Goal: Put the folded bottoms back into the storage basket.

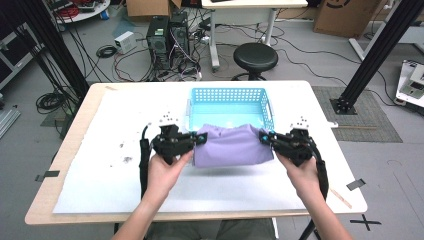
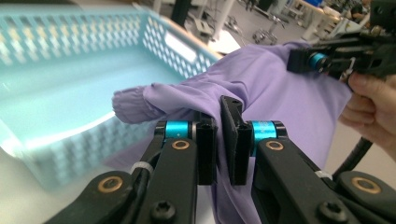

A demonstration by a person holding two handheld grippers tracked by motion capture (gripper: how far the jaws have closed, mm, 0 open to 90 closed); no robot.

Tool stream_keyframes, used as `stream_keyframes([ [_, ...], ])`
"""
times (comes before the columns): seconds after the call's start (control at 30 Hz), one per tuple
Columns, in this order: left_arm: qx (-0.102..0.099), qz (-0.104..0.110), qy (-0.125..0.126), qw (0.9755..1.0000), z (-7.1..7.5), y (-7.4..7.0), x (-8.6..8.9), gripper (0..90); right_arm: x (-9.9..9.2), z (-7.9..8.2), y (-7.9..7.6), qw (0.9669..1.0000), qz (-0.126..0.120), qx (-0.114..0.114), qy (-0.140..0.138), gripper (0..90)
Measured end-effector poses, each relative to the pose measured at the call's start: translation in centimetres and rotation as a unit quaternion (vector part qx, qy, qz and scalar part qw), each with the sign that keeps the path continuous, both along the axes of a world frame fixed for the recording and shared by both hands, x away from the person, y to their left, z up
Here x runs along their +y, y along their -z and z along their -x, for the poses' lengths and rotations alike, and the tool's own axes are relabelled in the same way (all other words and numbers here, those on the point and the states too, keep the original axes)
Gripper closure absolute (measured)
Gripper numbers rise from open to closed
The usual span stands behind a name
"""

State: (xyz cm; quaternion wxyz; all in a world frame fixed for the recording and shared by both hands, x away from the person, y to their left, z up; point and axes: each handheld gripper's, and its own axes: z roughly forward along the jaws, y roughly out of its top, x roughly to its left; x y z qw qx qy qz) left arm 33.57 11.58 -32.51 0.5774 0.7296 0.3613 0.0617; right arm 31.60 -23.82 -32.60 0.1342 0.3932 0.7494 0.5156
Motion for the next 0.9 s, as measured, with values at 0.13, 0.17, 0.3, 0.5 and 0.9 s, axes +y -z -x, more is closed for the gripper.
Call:
stream_keyframes([
  [0.13,-0.010,-0.006,-0.010,0.9999,-2.9,-1.5,-0.1,84.5,0.4,-3.1,-1.4,0.9999,-0.001,-0.008,0.014,84.2],
  [0.17,-0.016,-0.009,-0.012,0.9998,-3.8,-1.7,-0.2,84.5,0.4,-3.9,-1.6,0.9998,0.002,-0.007,0.017,84.2],
  [0.3,-0.031,-0.023,-0.028,0.9989,-6.6,-1.9,-0.7,84.5,0.8,-7.1,-2.1,0.9995,0.007,-0.006,0.032,84.2],
  [0.5,-0.045,-0.031,-0.048,0.9974,-11.5,-1.0,-1.1,84.5,1.2,-11.7,-1.7,0.9983,0.020,-0.019,0.051,84.2],
  [0.9,0.004,-0.076,-0.085,0.9935,-15.0,4.9,-0.7,52.2,1.8,-16.1,3.3,0.9897,0.105,0.028,0.093,59.9],
])
